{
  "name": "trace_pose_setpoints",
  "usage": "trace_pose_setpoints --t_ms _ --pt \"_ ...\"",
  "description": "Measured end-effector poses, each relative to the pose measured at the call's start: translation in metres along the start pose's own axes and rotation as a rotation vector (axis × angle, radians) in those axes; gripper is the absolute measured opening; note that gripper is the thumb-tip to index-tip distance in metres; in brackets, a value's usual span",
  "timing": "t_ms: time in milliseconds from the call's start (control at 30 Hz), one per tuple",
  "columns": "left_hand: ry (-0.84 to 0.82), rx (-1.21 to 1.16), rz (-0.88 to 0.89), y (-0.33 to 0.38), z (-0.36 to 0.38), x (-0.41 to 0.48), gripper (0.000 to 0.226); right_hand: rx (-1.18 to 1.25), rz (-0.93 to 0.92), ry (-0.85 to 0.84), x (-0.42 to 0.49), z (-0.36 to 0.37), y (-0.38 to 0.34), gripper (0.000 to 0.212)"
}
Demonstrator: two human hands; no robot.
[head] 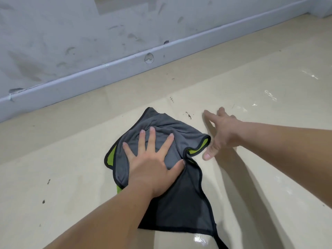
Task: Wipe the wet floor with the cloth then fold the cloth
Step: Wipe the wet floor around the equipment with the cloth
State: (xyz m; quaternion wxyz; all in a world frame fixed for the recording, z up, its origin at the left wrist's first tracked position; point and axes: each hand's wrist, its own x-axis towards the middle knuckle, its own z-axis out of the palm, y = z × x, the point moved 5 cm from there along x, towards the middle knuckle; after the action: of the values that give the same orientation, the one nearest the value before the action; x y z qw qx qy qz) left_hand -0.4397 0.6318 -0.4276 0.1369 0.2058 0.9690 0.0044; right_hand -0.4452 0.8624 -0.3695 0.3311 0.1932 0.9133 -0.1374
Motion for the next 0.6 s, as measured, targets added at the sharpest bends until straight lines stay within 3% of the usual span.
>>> trace_pose_setpoints --t_ms 200,467,600 --pt "0.027 -0.064 -0.105 -0.032 -0.022 0.077 0.085 -0.08 0.111 0.122 0.021 0.007 -0.007 0.16" --pt "0.027 -0.01 -0.08 -0.063 -0.058 0.181 0.087 0.015 0.145 0.062 0.026 0.004 -0.008 0.163" --pt "-0.049 0.018 -0.089 -0.049 -0.07 0.23 0.083 0.03 0.142 0.034 0.029 0.002 -0.011 0.164"
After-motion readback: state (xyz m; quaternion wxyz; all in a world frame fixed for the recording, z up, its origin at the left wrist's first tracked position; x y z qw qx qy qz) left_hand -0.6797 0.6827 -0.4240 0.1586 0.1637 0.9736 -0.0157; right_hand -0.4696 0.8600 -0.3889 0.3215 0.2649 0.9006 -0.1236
